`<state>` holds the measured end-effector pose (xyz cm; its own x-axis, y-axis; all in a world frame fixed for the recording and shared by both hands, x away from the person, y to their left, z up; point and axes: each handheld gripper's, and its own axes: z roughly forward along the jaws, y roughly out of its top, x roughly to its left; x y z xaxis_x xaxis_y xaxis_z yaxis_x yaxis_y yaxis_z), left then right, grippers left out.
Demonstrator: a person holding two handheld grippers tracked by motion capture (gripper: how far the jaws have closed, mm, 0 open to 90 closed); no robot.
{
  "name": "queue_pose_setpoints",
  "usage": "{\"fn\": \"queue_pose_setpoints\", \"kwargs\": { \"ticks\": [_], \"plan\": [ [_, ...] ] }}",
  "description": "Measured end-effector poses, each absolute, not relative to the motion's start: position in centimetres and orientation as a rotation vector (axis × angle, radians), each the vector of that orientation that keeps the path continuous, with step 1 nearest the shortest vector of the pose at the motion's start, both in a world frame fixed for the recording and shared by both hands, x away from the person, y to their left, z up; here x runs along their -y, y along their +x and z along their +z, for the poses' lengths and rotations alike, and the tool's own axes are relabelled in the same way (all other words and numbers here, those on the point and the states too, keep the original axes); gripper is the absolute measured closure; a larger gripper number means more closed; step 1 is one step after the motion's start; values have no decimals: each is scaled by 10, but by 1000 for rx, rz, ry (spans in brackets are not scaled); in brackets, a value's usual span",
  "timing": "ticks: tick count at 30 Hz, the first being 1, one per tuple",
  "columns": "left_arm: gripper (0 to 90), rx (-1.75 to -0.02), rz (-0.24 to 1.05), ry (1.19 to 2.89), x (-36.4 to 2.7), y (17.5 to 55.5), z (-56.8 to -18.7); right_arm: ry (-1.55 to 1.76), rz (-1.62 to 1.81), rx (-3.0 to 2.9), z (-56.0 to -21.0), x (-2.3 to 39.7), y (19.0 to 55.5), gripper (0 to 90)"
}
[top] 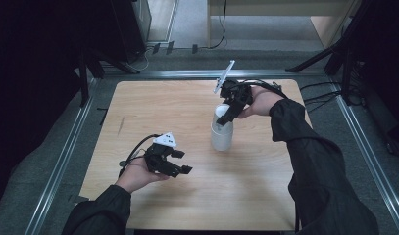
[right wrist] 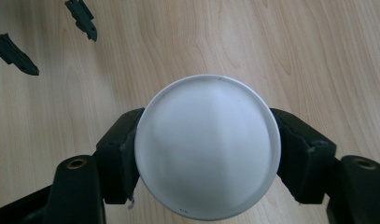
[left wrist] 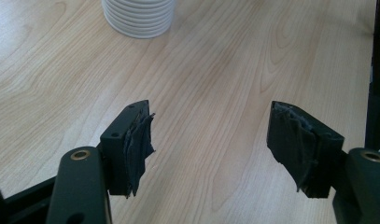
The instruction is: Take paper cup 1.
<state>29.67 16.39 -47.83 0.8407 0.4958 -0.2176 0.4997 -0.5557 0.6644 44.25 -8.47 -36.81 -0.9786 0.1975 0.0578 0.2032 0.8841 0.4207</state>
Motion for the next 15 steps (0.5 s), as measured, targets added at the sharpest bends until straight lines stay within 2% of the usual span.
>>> {"fn": "queue_pose_setpoints", "kwargs": {
  "ticks": [15],
  "plan": [
    [299, -718, -9, 2258, -163, 297, -479, -331, -653, 3044, -365, 84, 441, 328]
  ]
}}
